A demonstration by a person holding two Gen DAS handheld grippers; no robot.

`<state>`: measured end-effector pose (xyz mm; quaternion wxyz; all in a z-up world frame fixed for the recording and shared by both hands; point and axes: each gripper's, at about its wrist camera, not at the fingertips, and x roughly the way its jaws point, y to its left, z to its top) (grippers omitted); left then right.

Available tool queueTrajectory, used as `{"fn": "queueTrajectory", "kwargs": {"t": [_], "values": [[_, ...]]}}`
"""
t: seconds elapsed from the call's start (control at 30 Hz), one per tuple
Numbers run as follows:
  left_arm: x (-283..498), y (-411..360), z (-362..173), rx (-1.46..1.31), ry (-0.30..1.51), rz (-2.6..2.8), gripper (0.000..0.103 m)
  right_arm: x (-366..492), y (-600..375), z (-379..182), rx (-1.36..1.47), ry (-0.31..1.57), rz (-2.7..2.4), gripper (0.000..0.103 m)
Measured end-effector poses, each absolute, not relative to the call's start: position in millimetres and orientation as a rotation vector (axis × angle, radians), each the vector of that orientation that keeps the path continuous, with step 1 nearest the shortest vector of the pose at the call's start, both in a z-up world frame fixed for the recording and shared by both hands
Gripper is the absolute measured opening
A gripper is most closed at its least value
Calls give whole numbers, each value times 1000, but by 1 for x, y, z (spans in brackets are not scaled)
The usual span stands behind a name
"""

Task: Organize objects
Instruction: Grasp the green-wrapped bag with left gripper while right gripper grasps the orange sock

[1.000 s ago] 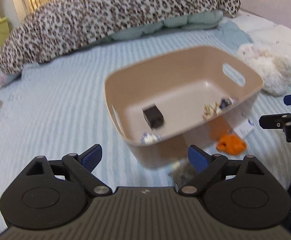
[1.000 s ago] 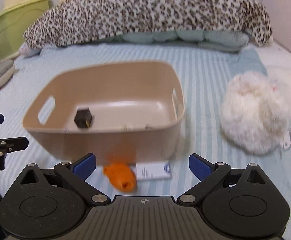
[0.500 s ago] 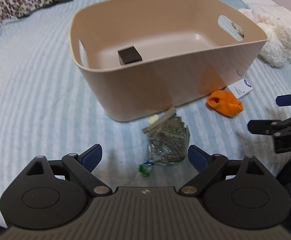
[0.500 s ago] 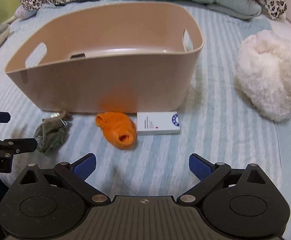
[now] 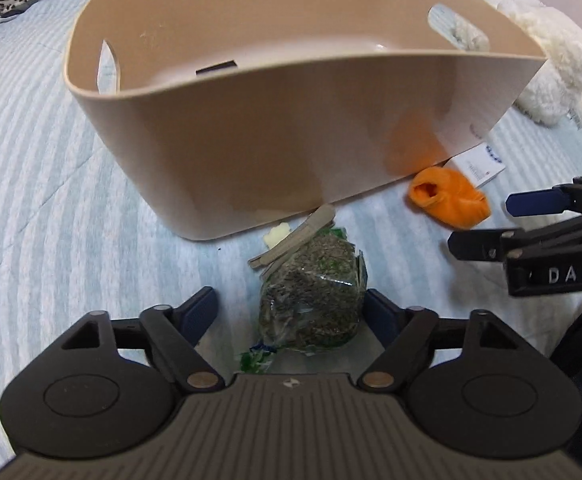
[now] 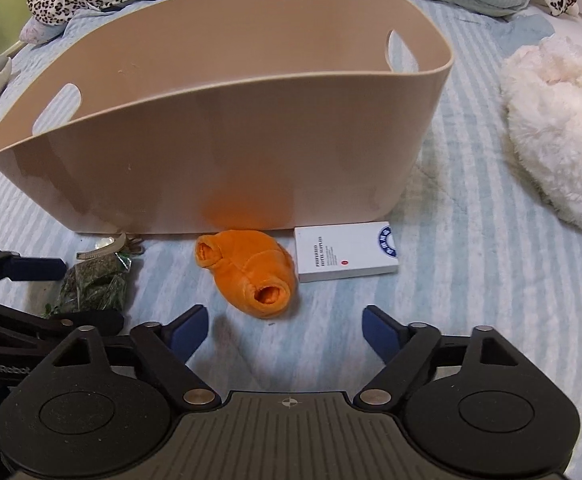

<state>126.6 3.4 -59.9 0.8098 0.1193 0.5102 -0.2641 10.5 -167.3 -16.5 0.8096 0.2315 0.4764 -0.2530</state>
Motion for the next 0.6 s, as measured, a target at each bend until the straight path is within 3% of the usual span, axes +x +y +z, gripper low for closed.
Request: {"fn": "queueTrajectory", "kwargs": {"t": [0.13, 0.2, 0.23, 0.4, 0.47, 0.6], "values": [[126, 4, -62, 268, 1061, -575, 69, 17, -171, -20, 524, 999, -535, 70], [124, 2, -62, 284, 1044, -575, 57, 21, -171, -22, 528, 999, -532, 52], [124, 2, -62, 292, 1035, -572, 53, 22, -170, -23, 525, 1000, -529, 48], [124, 6, -59, 283, 1039, -571, 49, 21, -162, -23, 502, 1003, -498, 16], [123, 8, -56, 280, 1042, -569, 47, 16, -162, -22, 523, 997, -490, 9], [117, 15, -46, 262, 1032, -562, 46, 3, -156, -15, 541, 980, -479, 9]]}}
